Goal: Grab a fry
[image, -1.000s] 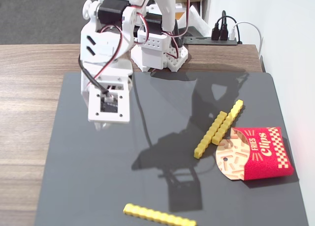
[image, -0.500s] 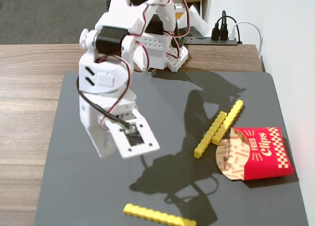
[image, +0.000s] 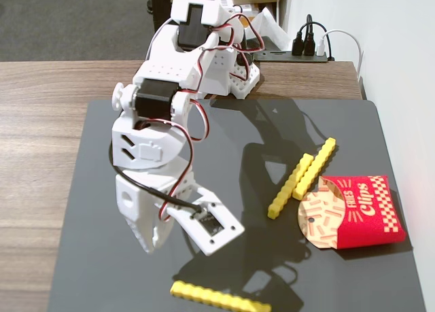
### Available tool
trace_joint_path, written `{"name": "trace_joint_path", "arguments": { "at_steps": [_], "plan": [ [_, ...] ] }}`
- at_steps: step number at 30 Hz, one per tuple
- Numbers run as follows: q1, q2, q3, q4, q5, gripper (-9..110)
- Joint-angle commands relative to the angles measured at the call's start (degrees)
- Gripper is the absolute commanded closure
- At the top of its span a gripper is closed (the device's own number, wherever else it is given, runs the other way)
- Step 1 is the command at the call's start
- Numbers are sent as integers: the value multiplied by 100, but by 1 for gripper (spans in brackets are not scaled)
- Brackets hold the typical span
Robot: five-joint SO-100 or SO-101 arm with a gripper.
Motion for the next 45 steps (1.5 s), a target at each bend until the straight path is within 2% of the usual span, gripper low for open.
{"name": "trace_joint_path", "arguments": {
  "at_steps": [1, 2, 4, 11, 20, 45],
  "plan": [
    [-88, 0, -325, -237, -35, 97],
    [-105, -35, -325, -290, -18, 97],
    [-141, -97, -343, -369, 35, 86],
    [-290, -255, -413, -686, 325, 74],
    [-501, -580, -563, -1292, 1037, 74],
    [-624, -1072, -563, -1204, 1406, 74]
  ]
}}
